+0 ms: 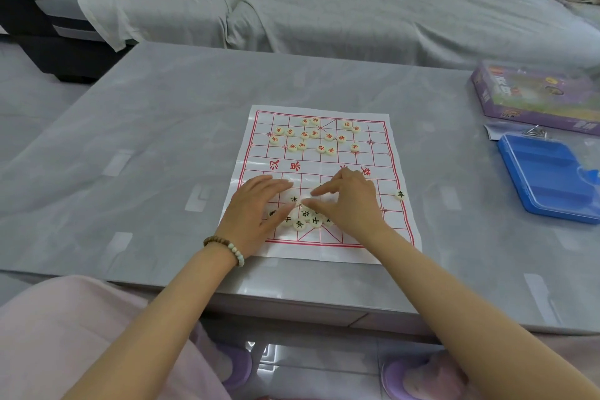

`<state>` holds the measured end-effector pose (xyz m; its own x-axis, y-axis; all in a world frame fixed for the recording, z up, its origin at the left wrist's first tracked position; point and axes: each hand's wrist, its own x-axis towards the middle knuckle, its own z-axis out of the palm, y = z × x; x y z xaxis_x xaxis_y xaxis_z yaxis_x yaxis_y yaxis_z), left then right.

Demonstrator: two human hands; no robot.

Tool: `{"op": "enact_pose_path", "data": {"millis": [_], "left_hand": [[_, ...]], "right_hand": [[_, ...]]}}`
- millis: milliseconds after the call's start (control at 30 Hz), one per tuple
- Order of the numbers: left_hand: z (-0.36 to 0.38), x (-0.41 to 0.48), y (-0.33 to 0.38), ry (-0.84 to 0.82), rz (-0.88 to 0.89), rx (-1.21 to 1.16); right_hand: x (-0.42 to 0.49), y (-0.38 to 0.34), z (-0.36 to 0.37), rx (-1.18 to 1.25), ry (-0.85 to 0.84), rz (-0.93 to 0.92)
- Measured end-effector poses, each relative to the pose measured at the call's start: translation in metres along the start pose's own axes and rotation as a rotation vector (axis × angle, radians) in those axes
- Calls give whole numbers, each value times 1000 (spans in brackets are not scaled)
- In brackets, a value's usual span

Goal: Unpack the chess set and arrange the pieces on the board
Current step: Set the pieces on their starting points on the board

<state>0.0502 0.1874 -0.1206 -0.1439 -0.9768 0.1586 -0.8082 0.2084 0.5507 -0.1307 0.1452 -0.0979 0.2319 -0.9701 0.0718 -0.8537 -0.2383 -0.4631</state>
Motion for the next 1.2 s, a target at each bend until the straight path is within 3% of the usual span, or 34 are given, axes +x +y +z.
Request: {"op": "enact_pose_path", "data": {"millis": [133,300,500,633,900,1033,1200], "left_hand": [[2,-8,-6,-4,10,5],[2,-9,-6,6,-1,-5],[-1,-7,-2,17,-3,-20],[-1,2,18,-2,54,-28],[41,5,82,-140,224,-44],[66,3,95,-213,310,25],[75,4,95,-203,280,114]], "right_hand": [[3,-4,8,-53,-21,54],[3,-5,10,64,-13,70],[0,-7,6,345,-15,21],[-6,8,-34,500,-6,-23],[-54,94,-86,349,-374,100],[-64,111,-76,357,-257,102],[-82,119,-60,284,-45,128]]}}
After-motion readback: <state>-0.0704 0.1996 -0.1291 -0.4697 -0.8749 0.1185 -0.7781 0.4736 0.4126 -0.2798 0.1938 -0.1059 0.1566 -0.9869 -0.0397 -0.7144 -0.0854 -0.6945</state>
